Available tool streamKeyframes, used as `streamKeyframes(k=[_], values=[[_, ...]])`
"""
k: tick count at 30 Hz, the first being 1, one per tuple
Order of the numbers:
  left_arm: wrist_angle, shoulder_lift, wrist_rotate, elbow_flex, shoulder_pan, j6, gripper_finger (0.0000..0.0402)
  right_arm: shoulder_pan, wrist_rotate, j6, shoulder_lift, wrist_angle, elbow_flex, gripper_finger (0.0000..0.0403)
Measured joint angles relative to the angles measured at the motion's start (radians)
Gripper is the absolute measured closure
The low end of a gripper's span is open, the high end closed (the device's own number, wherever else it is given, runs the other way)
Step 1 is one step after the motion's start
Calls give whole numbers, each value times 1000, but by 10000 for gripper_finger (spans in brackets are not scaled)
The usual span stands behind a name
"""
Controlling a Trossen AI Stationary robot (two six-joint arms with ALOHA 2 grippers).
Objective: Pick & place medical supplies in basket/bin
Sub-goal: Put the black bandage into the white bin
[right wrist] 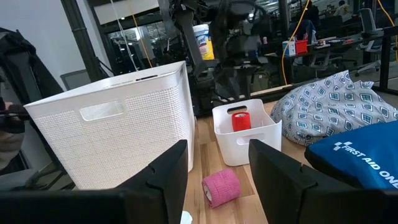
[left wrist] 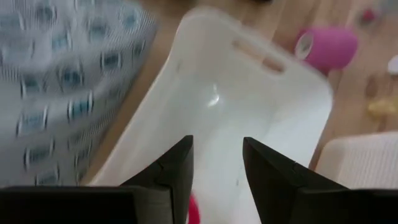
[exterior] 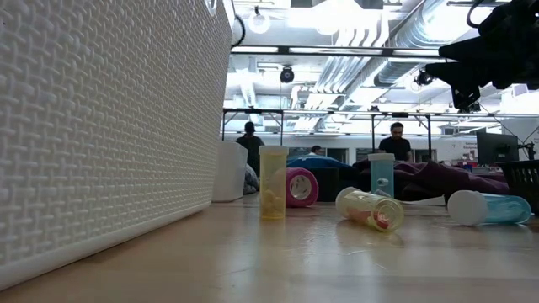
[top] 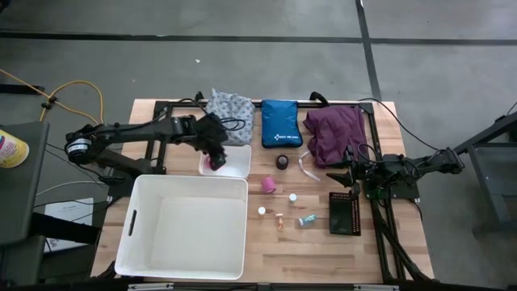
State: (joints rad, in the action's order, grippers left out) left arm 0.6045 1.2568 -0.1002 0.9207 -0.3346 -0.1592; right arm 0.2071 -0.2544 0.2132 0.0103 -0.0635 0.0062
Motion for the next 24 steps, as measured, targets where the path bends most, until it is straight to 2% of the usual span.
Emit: streamKeyframes(k=[7, 15, 24], values=[[-203, 42, 16, 1, 28, 15, 269, 0, 0, 0, 0, 0, 0, 245], [-350, 100, 10, 21, 31, 32, 269, 0, 0, 0, 0, 0, 0, 245], [-391, 134, 8, 40, 31, 35, 269, 0, 0, 0, 0, 0, 0, 245]])
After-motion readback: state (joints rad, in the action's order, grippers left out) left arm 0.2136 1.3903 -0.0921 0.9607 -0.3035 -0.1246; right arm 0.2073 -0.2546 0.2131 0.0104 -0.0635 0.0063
